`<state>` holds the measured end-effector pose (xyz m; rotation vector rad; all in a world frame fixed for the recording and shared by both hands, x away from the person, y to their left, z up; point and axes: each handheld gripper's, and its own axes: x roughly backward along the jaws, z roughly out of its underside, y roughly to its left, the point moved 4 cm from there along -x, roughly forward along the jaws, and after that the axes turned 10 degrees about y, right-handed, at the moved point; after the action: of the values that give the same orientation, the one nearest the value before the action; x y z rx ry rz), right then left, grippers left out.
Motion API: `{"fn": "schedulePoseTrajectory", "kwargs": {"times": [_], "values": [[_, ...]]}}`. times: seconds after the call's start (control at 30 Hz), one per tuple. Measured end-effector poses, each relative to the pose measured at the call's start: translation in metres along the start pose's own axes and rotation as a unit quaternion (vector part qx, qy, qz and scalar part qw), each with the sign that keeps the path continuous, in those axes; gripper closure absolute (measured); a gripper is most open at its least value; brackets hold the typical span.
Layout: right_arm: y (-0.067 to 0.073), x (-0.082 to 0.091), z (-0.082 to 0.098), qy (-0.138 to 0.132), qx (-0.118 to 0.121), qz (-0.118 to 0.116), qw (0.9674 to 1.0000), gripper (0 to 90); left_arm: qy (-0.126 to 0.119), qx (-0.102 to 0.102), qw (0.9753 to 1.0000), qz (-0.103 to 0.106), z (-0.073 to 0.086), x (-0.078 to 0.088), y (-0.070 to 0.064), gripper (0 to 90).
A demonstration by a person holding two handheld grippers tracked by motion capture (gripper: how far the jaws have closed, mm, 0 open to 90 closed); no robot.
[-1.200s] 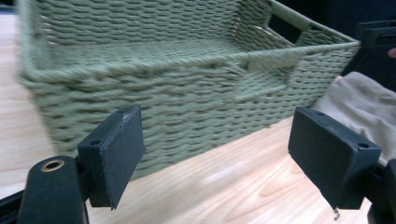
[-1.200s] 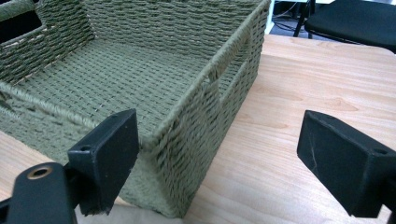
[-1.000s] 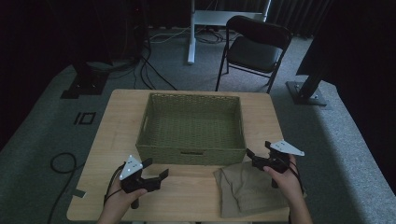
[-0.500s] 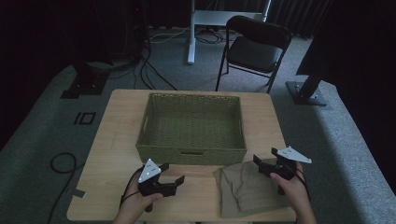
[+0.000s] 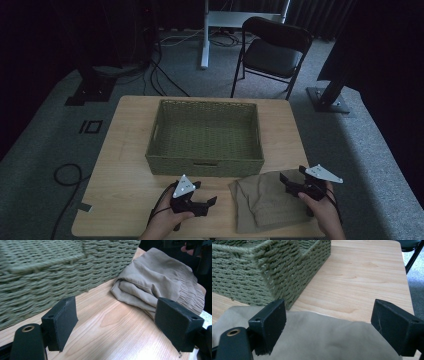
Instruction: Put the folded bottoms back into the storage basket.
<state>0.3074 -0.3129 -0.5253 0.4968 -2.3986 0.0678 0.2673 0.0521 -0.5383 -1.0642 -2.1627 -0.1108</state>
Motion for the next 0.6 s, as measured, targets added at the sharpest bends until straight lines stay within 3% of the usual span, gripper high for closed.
{"fn": "schedulePoseTrajectory", "kwargs": {"times": [0.27,0.4,0.6], "values": [[-0.015,0.006,0.013,0.003,-0.011,0.013,0.9998,12.4,0.014,-0.006,0.9998,0.014,-0.004,-0.02,-0.016,18.8],[-0.02,0.008,0.018,0.005,-0.018,0.016,0.9997,12.5,0.019,-0.02,0.9995,0.017,-0.01,-0.027,-0.024,18.8],[-0.033,0.011,0.028,0.016,-0.025,0.031,0.9991,12.4,0.03,-0.015,0.9989,0.034,-0.013,-0.04,-0.032,18.8]]}}
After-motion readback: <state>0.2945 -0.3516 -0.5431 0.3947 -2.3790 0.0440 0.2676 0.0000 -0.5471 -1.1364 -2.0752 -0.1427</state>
